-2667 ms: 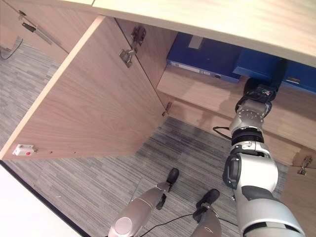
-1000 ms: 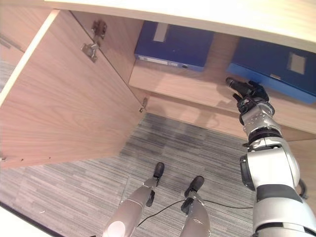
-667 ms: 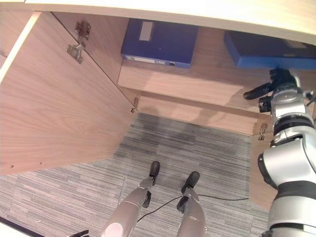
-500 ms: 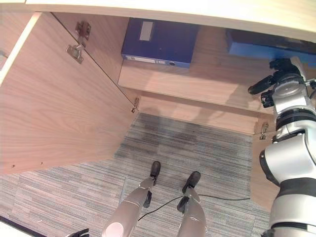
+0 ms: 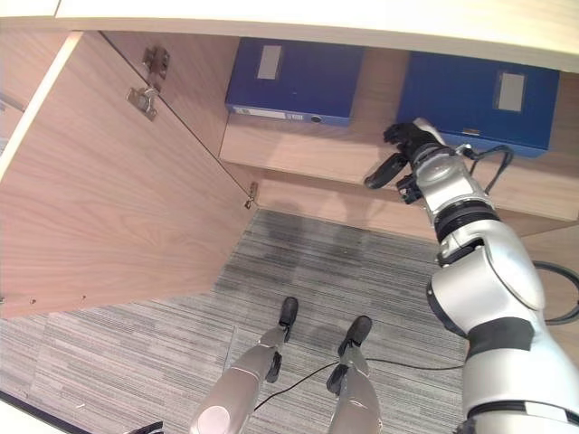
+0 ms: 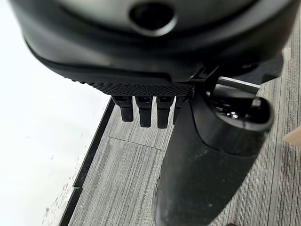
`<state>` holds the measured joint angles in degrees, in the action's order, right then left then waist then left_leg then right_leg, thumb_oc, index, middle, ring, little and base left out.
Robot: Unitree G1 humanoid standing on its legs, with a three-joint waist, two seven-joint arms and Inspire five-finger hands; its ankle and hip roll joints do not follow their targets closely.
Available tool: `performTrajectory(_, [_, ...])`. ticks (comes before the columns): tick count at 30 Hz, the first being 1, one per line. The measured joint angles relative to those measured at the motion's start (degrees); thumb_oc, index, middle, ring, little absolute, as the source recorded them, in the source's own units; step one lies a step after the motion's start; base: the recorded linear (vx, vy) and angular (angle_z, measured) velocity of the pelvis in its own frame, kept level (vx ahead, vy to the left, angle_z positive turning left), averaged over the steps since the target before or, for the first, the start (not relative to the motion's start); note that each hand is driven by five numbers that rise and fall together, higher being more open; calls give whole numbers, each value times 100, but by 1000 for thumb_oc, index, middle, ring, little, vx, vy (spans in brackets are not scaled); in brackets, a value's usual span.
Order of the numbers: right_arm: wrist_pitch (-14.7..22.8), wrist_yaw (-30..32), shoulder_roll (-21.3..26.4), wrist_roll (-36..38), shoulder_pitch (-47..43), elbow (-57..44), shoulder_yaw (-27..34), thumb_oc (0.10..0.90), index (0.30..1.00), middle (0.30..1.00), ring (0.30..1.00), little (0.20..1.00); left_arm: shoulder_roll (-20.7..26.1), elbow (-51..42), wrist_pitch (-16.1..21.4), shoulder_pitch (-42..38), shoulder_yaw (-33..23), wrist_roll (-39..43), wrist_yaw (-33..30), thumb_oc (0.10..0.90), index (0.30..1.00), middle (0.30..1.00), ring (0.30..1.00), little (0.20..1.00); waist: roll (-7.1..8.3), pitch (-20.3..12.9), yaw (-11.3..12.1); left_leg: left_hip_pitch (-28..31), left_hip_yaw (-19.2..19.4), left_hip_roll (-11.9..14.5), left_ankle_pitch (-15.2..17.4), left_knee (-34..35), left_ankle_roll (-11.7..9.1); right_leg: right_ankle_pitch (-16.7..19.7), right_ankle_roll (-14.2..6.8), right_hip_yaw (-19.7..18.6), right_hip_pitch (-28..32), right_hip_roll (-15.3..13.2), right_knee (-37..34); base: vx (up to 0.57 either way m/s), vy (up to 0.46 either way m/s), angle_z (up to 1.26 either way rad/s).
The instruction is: Put the empty folder in the office cabinet
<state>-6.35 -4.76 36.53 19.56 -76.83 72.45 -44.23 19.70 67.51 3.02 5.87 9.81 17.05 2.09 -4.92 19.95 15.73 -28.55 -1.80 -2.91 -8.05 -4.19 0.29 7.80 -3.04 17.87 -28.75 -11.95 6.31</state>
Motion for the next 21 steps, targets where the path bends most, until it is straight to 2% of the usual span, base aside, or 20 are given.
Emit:
performTrajectory(7, [1,-2,-85,90,0,47,2,800,900,900,900,900,-3,39,-3,-3,-2,2,-3,800,900,900,900,900,1,0,54,1,-10,-10,-3,19,1,21,-25,19,45,-2,-65,0,0,0])
performTrajectory(15, [-25,87,-69,-49,4,276,5,800,900,900,900,900,-27,49,1,-18,3,8,-19,800,900,900,900,900,20,-3,-18,145,-12,6,-42,54,34,100,-59,43,251,47,-244,-2,-1,0])
performTrajectory(16, [-28,227,-78,-93,65,173,128,800,900,900,900,900,-61,80,-11,-20,-78,28,-58,800,900,900,900,900,30,1,-133,184,-18,11,-40,62,31,141,-66,44,339,74,-340,0,0,0])
performTrajectory(19, [3,372,-89,-90,247,-153,291,800,900,900,900,900,-63,153,-8,-21,-111,56,-71,800,900,900,900,900,166,-14,-188,360,18,28,-8,164,-15,195,-72,13,503,114,-493,38,-32,-7])
performTrajectory(21, [25,423,-93,-88,573,-469,456,800,900,900,900,900,-61,176,-15,-18,-217,58,-132,800,900,900,900,900,322,-62,-315,618,3,51,-5,267,-24,260,-69,56,834,187,-735,62,-27,0])
